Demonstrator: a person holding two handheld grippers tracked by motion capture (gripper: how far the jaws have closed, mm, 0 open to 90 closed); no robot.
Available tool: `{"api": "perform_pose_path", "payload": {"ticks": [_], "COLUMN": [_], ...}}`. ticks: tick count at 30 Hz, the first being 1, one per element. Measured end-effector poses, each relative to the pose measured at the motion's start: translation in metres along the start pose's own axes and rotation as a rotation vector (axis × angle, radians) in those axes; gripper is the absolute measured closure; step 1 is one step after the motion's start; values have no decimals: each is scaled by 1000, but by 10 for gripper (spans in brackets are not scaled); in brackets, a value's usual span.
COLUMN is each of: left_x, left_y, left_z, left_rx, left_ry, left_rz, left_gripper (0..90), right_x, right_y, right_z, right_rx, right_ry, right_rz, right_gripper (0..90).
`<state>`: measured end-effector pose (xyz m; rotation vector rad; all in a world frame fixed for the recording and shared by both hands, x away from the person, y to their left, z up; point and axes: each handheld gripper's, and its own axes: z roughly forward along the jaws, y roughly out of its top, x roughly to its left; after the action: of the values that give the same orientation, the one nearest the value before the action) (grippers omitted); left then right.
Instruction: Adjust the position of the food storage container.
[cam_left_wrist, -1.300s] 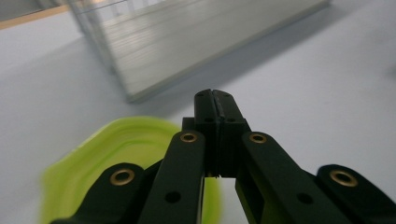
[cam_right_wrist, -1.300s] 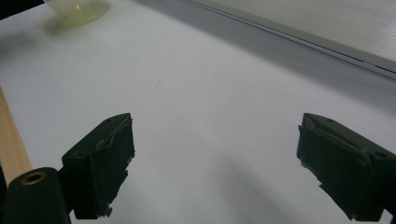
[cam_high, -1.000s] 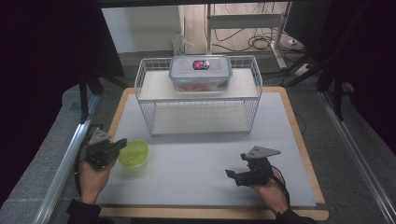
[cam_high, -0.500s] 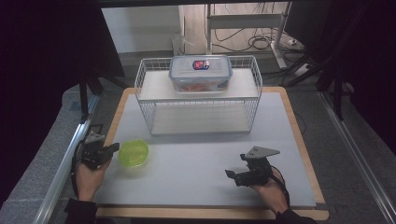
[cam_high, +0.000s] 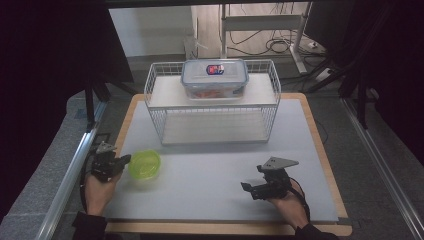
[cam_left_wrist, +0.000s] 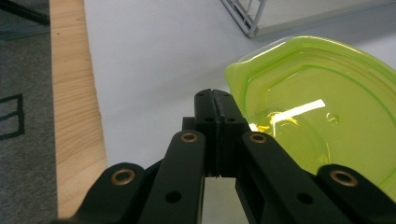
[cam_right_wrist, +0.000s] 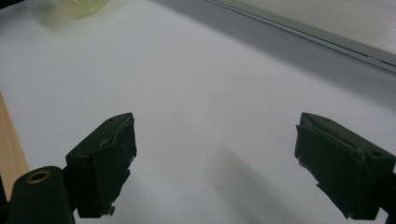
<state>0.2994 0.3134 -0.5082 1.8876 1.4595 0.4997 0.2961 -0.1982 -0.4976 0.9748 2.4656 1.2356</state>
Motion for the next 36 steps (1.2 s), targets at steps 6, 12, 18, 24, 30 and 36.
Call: {"api": "perform_pose_path", "payload": {"ticks": [6,12,18,24,30,36], "left_x": [-6,-20,-40,-42,-42,-46], "left_y": [2,4,7,4,-8,-15], "left_z": [3,6,9,7,-5,-10], "left_rx": [1,8,15,19,23,34], "left_ry": [-22,-52,-86,-85,-76,-76], "left_rz": [-3,7,48,40,24,11], "left_gripper": [900,900,900,900,900,900], "right_x": [0,0,0,0,-1,0], "right_y": [0,0,0,0,0,0], "right_z": [0,1,1,0,0,0], "right_rx": [3,11,14,14,14,15], "right_ry": [-1,-1,-2,-2,-4,-5], "right_rz": [-1,0,-1,-2,-2,-2], "right_gripper": [124,124,125,125,125,125]}}
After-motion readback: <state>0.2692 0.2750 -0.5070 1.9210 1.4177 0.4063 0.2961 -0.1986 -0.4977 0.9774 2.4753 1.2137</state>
